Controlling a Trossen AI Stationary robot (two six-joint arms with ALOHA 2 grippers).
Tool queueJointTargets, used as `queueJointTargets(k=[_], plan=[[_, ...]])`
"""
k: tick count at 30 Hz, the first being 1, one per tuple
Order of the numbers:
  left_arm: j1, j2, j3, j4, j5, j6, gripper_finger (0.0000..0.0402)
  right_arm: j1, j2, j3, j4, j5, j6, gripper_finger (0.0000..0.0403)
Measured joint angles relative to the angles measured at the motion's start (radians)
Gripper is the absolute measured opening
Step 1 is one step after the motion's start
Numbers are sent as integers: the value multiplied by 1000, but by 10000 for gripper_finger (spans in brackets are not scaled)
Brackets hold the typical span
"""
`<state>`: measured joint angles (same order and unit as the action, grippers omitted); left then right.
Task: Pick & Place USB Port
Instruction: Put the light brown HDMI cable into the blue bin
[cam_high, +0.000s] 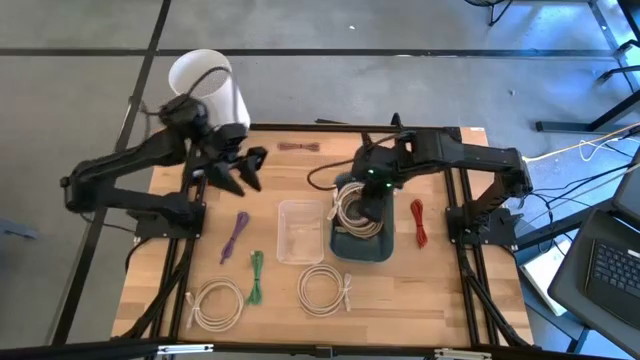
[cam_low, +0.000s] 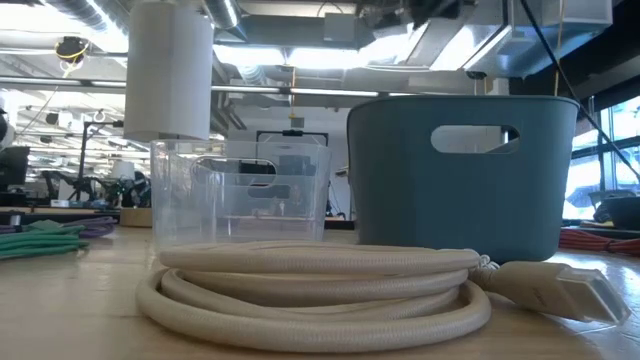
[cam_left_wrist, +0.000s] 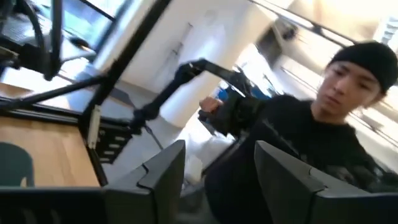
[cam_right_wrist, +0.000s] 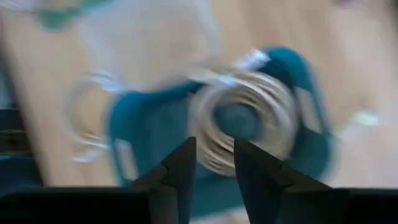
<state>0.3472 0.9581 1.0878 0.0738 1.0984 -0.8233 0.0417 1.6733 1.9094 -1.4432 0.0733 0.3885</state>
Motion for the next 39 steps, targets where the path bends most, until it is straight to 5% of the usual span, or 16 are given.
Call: queueJointTargets(k=[4, 9, 14, 22, 30, 39], plan=[[-139, -148, 1, -287, -335, 73, 169, 11, -6, 39, -121, 175, -5, 97], [-412, -235, 1, -674, -857, 0, 153, 4, -47, 43, -125, 206, -90, 86], [-666, -158, 1, -711, -1128, -163, 151, -3, -112, 43, -128, 243, -138, 75], [-829, 55, 2, -678, -1163, -388, 147, -2, -231, 43, -128, 324, -185, 59], [-880, 224, 2, -754, -979, -616, 143, -2, -296, 43, -128, 363, -249, 56], [-917, 350, 2, -970, -943, -442, 143, -2, -299, 42, -128, 364, -265, 56]])
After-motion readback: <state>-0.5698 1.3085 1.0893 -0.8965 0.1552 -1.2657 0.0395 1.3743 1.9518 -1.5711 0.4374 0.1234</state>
